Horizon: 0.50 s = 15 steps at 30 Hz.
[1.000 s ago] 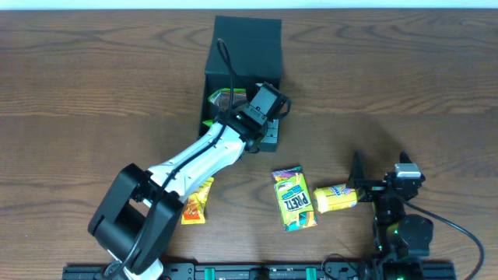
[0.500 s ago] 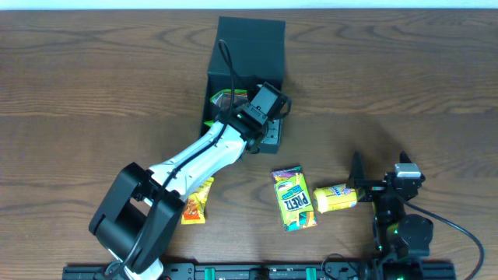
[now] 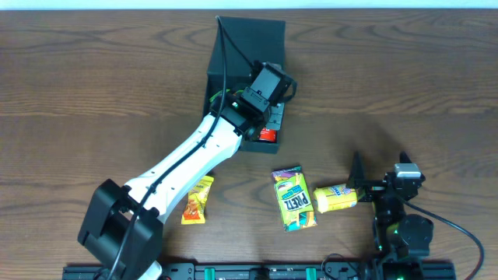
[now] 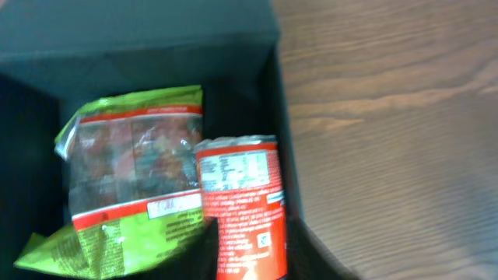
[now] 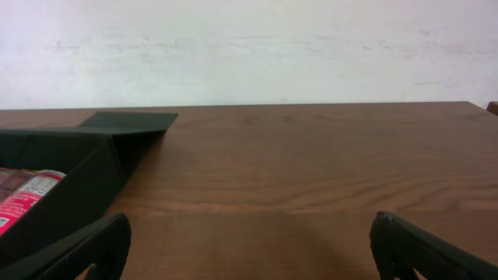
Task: Pack container
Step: 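Lift the red can into the box beside the Haribo bag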
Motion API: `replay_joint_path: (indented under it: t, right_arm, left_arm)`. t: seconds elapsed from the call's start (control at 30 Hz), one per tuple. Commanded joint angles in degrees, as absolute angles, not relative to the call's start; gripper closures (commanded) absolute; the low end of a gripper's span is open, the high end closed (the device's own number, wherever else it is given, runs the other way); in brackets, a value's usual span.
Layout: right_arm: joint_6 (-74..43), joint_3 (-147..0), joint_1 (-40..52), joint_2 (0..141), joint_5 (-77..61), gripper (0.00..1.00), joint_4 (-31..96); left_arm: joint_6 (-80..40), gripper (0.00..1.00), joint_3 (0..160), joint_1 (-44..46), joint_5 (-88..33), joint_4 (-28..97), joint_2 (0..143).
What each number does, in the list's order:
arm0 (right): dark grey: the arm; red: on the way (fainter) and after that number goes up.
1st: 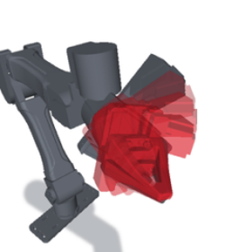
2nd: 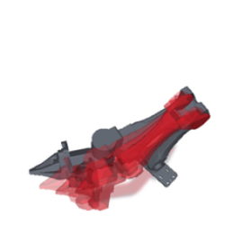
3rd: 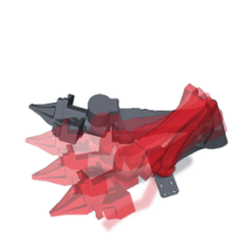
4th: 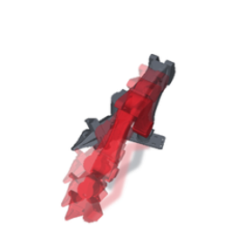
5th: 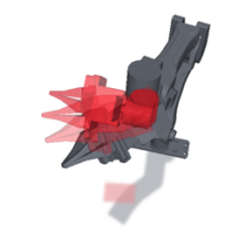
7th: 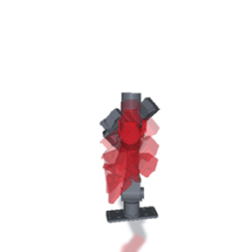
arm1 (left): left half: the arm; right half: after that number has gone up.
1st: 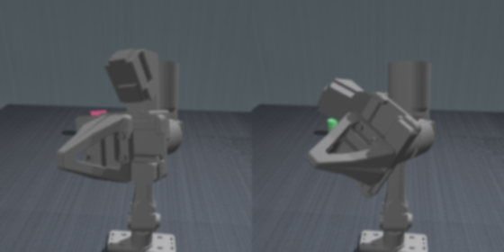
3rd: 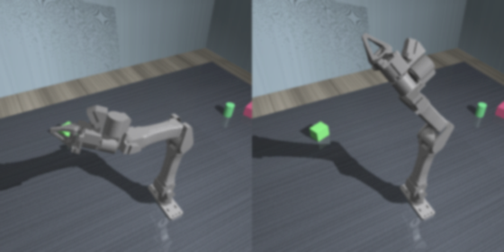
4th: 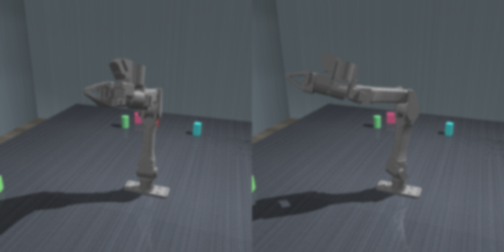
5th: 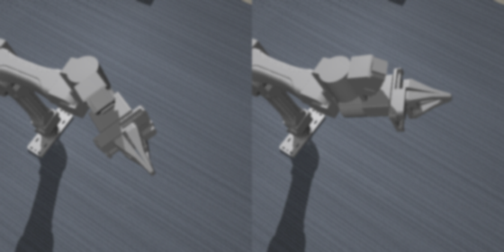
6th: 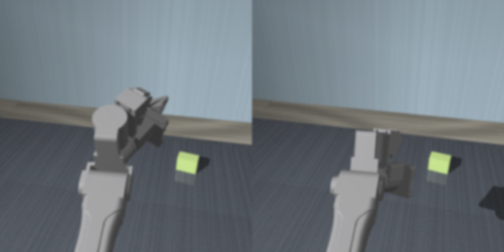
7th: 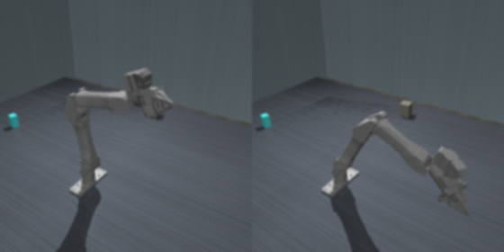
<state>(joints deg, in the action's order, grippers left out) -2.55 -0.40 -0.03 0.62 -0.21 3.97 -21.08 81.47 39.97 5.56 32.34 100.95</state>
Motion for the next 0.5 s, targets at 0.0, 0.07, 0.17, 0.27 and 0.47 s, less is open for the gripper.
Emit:
replay_joint_path:
  t: [0.0,0.07,0.17,0.27,0.47]
  right_arm:
    - [-2.9,-0.3,0.4,0.3,-0.4,0.01,4.3]
    - [-2.9,-0.3,0.4,0.3,-0.4,0.01,4.3]
    - [-2.9,-0.3,0.4,0.3,-0.4,0.01,4.3]
    - [-2.9,-0.3,0.4,0.3,-0.4,0.01,4.3]
    - [-2.9,-0.3,0.4,0.3,-0.4,0.01,4.3]
  left_arm:
    - [-19.7,0.94,82.0,40.1,7.9,33.5,102.0]
    - [-19.7,0.94,81.7,40.2,7.9,33.8,103.0]
    - [-20.5,0.94,81.7,40.2,6.9,34.7,105.0]
    - [-21.0,0.94,81.7,40.2,5.1,34.5,106.9]
    - [-21.9,0.94,81.7,40.2,4.3,34.4,109.3]
